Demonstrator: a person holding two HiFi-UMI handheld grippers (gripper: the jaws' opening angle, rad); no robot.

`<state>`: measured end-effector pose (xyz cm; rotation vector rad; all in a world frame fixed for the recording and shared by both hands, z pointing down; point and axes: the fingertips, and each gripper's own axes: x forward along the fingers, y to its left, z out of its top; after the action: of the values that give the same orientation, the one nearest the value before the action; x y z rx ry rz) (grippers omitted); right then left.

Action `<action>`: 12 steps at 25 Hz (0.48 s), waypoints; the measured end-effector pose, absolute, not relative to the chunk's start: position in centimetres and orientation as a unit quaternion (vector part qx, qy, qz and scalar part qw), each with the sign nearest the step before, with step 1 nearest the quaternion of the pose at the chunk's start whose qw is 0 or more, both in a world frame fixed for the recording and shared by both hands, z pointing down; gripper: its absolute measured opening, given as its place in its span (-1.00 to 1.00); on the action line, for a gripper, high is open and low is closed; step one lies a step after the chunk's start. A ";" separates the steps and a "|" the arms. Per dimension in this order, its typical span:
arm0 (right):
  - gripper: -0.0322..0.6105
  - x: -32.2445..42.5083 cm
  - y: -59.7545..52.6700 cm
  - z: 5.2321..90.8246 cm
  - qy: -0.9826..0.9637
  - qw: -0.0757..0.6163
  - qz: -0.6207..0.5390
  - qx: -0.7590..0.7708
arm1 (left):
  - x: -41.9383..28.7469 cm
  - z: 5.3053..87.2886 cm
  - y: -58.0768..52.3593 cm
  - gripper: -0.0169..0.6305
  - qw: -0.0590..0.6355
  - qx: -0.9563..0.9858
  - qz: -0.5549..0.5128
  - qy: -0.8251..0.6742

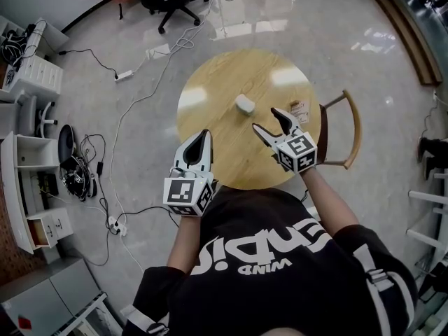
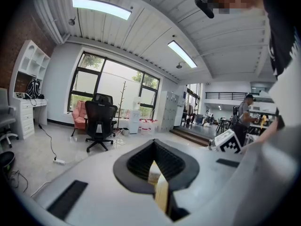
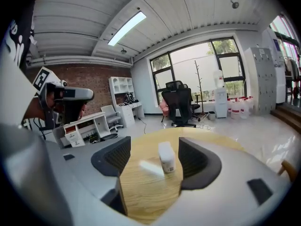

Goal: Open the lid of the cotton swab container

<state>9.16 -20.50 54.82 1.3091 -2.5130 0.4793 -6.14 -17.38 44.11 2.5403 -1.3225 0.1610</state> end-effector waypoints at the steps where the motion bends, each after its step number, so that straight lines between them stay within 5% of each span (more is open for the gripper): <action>1: 0.01 9.0 -20.9 55.7 -0.866 0.144 0.167 0.449 | -6.2 44.2 -17.4 -0.92 0.137 0.878 0.057 -0.456; 12: 0.01 8.7 -24.9 64.7 -0.841 0.214 0.196 0.456 | -6.7 45.3 -17.7 -0.92 0.151 0.874 0.071 -0.456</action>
<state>8.72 -24.94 64.68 1.2655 -2.3350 0.5450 -6.68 -17.74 45.28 2.5109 -1.3094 0.2044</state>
